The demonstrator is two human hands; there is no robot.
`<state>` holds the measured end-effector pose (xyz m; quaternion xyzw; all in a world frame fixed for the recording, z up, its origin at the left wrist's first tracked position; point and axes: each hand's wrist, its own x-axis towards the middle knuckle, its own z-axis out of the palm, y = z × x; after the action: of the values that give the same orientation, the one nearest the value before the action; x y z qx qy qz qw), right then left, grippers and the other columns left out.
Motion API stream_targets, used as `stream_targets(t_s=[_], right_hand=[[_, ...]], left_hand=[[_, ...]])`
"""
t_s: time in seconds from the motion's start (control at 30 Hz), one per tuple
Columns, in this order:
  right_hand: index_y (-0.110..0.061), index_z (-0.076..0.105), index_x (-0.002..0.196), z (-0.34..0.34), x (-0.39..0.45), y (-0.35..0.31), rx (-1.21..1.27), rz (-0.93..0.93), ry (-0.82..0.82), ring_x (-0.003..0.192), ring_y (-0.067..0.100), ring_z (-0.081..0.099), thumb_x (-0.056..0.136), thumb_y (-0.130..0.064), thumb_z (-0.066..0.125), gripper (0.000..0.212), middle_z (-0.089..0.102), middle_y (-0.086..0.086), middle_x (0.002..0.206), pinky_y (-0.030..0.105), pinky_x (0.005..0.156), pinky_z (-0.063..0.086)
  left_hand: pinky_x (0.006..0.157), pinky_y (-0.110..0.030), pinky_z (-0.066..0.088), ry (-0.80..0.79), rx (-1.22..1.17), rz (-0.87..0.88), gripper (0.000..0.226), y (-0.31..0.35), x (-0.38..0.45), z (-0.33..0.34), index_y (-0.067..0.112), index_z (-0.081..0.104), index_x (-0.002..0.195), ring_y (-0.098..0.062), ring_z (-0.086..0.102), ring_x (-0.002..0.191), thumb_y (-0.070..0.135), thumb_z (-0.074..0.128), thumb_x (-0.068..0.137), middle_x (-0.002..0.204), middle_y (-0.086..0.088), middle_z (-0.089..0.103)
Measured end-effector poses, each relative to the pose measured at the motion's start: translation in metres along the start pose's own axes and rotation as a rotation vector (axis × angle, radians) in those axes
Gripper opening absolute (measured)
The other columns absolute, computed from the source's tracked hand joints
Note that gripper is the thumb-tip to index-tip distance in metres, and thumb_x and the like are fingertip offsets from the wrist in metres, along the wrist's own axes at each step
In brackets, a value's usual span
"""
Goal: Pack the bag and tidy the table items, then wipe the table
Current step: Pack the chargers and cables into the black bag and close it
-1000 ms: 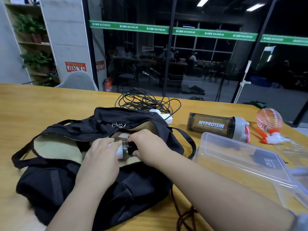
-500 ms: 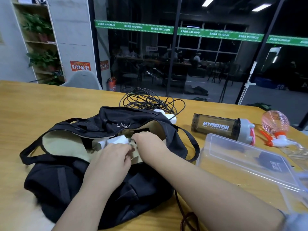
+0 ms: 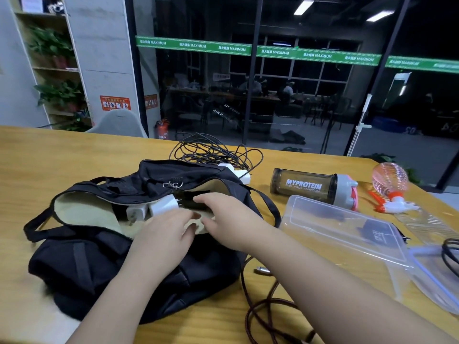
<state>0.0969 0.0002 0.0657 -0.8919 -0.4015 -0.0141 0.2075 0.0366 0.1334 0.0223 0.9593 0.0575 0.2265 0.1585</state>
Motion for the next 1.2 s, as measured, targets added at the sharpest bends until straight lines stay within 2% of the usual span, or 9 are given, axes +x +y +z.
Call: stream_targets(t_s=[0.17, 0.3, 0.47, 0.67, 0.73, 0.83, 0.93, 1.07, 1.2], right_hand=[[-0.024, 0.038, 0.141, -0.027, -0.03, 0.003, 0.092, -0.003, 0.11, 0.131, 0.009, 0.038, 0.095, -0.017, 0.048, 0.047, 0.043, -0.007, 0.142, 0.019, 0.101, 0.03], [-0.023, 0.039, 0.139, -0.043, -0.047, 0.015, 0.083, -0.009, 0.226, 0.131, 0.005, 0.034, 0.095, -0.013, 0.046, 0.046, 0.042, -0.009, 0.142, 0.009, 0.098, 0.023], [-0.018, 0.039, 0.139, -0.064, -0.071, 0.036, 0.05, -0.021, 0.299, 0.129, 0.001, 0.031, 0.095, -0.007, 0.046, 0.046, 0.041, -0.006, 0.143, -0.002, 0.095, 0.015], [-0.019, 0.029, 0.145, -0.081, -0.102, 0.075, 0.018, 0.051, 0.321, 0.143, 0.004, 0.01, 0.095, 0.001, 0.039, 0.055, 0.021, -0.006, 0.155, 0.02, 0.116, 0.011], [-0.019, 0.013, 0.15, -0.084, -0.113, 0.09, -0.018, 0.086, 0.314, 0.14, -0.002, -0.007, 0.096, 0.0, 0.036, 0.062, 0.004, -0.008, 0.158, 0.019, 0.114, 0.001], [-0.021, -0.012, 0.149, -0.092, -0.128, 0.112, -0.067, 0.192, 0.271, 0.137, -0.001, -0.024, 0.098, -0.007, 0.036, 0.071, -0.019, -0.011, 0.156, 0.026, 0.116, -0.007], [-0.018, -0.019, 0.147, -0.102, -0.145, 0.131, -0.093, 0.267, 0.247, 0.138, 0.005, -0.027, 0.1, -0.014, 0.037, 0.073, -0.025, -0.008, 0.154, 0.029, 0.117, -0.01], [-0.015, -0.02, 0.146, -0.11, -0.165, 0.156, -0.14, 0.319, 0.263, 0.139, 0.008, -0.027, 0.1, -0.02, 0.038, 0.074, -0.026, -0.008, 0.153, 0.034, 0.119, -0.006], [-0.018, -0.019, 0.146, -0.118, -0.185, 0.181, -0.13, 0.363, 0.262, 0.133, 0.003, -0.031, 0.101, -0.021, 0.036, 0.071, -0.03, -0.017, 0.141, 0.03, 0.117, -0.01]], left_hand=[[0.078, -0.026, 0.041, 0.079, -0.17, 0.088, 0.023, 0.024, -0.005, -0.002, 0.03, 0.062, 0.106, -0.009, 0.055, 0.101, 0.022, 0.052, 0.087, 0.106, 0.019, 0.06], [0.085, -0.033, 0.048, 0.125, -0.23, 0.217, 0.036, 0.05, -0.003, -0.003, 0.025, 0.063, 0.103, -0.01, 0.057, 0.1, 0.037, 0.037, 0.081, 0.106, 0.015, 0.061], [0.095, -0.026, 0.04, 0.164, -0.284, 0.35, 0.034, 0.092, 0.002, -0.001, 0.02, 0.06, 0.107, -0.007, 0.049, 0.11, 0.032, 0.041, 0.082, 0.109, 0.009, 0.06], [0.097, -0.031, 0.04, 0.08, -0.315, 0.406, 0.048, 0.142, 0.005, 0.014, 0.02, 0.045, 0.129, -0.007, 0.048, 0.107, 0.036, 0.044, 0.084, 0.123, 0.013, 0.048], [0.101, -0.024, 0.033, 0.056, -0.32, 0.385, 0.052, 0.159, 0.005, 0.018, 0.022, 0.038, 0.136, -0.006, 0.042, 0.116, 0.036, 0.046, 0.086, 0.132, 0.012, 0.043], [0.107, -0.038, 0.035, 0.042, -0.294, 0.446, 0.054, 0.185, 0.007, 0.027, 0.018, 0.04, 0.134, -0.008, 0.039, 0.123, 0.037, 0.038, 0.084, 0.133, 0.006, 0.046], [0.115, -0.036, 0.021, 0.027, -0.251, 0.48, 0.051, 0.211, 0.006, 0.035, 0.018, 0.037, 0.137, -0.007, 0.031, 0.131, 0.03, 0.039, 0.088, 0.14, 0.006, 0.041], [0.113, -0.019, -0.01, -0.042, -0.23, 0.549, 0.056, 0.241, 0.006, 0.043, 0.024, 0.012, 0.146, 0.006, -0.004, 0.136, 0.026, 0.038, 0.096, 0.151, 0.015, 0.01], [0.108, -0.019, -0.02, -0.159, -0.146, 0.64, 0.066, 0.262, 0.008, 0.049, 0.026, -0.015, 0.145, 0.011, -0.027, 0.128, 0.034, 0.03, 0.099, 0.148, 0.022, -0.019]])
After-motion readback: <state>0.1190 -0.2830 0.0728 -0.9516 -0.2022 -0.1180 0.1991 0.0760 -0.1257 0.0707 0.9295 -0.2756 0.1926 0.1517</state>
